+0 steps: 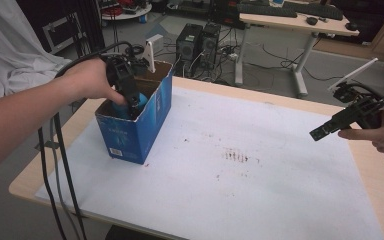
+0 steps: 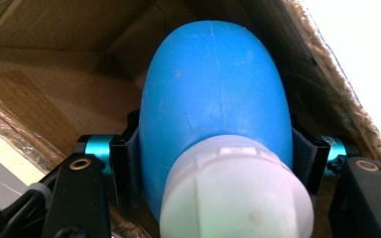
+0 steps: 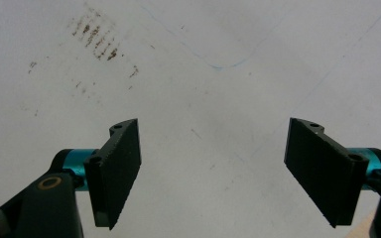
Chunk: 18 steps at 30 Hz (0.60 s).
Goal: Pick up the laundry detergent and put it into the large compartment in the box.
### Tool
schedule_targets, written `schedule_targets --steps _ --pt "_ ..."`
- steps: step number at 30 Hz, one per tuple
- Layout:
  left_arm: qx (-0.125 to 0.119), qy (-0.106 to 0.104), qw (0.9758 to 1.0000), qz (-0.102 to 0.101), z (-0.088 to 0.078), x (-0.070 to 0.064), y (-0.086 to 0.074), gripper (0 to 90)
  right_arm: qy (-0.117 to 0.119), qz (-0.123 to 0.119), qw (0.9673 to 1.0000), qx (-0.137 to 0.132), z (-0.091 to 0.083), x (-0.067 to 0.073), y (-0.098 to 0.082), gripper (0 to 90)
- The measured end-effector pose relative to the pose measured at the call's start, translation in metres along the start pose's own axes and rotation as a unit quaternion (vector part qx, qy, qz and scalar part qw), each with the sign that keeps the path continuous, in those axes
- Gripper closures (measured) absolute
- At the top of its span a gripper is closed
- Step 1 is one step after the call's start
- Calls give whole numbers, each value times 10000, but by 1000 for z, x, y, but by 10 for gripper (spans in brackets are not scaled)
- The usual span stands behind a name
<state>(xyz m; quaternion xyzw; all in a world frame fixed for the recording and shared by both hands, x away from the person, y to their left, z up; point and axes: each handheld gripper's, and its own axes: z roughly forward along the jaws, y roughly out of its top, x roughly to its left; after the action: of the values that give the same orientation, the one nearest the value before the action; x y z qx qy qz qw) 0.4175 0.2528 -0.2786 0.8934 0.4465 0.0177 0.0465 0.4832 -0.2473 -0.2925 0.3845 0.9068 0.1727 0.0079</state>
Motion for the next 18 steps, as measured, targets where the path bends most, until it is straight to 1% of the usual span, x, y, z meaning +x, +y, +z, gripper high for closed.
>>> schedule_targets --steps 8,9,18 --pt "-11 2 10000 9 1 0 1 376 -7 11 10000 3 0 0 -1 216" --pt "-9 -1 10000 7 1 0 1 376 -2 47 10000 1 1 0 -1 216" --pt "1 37 10000 2 0 0 1 374 10 21 10000 3 1 0 -2 216"
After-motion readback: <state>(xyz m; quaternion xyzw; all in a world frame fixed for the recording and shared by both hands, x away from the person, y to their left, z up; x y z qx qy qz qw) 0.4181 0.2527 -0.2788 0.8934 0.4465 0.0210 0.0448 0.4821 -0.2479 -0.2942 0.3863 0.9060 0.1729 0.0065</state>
